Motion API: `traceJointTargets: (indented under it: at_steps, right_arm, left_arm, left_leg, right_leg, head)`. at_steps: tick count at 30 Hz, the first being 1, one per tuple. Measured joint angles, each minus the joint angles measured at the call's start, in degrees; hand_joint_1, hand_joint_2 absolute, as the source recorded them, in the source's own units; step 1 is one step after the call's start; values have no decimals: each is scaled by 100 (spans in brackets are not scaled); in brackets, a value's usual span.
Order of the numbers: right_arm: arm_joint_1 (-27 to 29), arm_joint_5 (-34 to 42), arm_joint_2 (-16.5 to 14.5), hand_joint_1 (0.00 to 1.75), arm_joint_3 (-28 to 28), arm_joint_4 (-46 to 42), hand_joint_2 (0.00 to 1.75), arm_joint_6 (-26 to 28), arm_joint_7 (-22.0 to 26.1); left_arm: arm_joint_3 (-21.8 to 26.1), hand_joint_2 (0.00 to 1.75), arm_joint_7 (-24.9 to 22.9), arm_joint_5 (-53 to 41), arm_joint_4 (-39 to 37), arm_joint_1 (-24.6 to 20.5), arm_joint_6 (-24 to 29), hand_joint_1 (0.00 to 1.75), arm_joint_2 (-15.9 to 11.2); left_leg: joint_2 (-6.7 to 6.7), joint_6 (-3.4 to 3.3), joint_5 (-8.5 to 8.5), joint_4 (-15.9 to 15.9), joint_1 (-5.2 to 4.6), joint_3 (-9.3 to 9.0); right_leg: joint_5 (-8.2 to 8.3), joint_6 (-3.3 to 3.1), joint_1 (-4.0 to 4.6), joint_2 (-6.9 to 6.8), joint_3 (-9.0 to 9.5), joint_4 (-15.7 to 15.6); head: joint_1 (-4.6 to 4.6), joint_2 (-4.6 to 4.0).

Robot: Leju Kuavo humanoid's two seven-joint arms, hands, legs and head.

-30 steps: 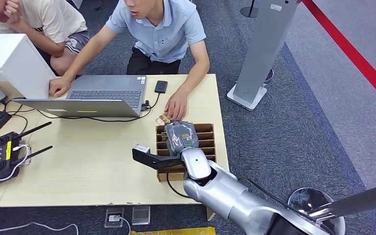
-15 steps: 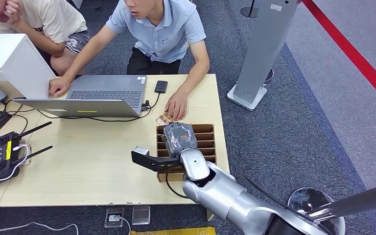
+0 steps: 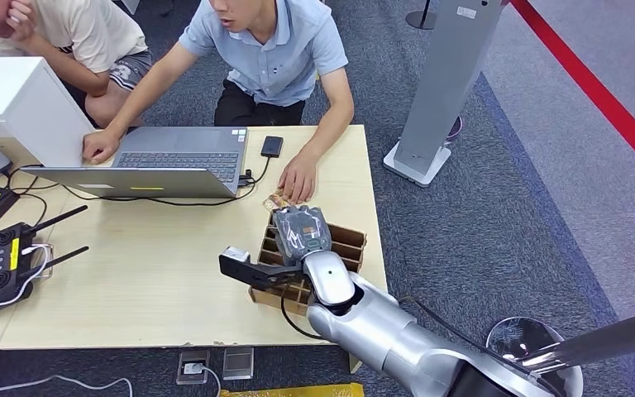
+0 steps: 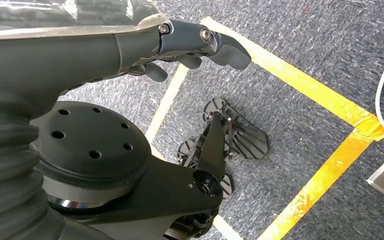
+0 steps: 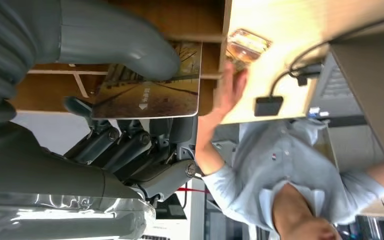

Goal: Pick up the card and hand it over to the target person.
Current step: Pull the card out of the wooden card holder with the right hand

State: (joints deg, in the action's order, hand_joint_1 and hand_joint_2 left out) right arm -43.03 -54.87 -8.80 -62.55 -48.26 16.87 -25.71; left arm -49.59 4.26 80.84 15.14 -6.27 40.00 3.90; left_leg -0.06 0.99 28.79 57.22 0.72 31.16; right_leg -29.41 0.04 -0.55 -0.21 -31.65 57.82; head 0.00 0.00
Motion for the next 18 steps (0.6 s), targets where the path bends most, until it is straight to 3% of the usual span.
traceJointTargets:
  at_steps: [18]
  right_arm:
    - [-146,-239,276,175,-2,-1333,175,141,149]
  left_arm:
    - [-10,175,45,42,-124,-35,0,0,77]
  left_leg:
    - [-6,-1,1,5,0,3]
  right_leg:
    - [-2,2,0,-6,-1,2]
  head:
    - [0,0]
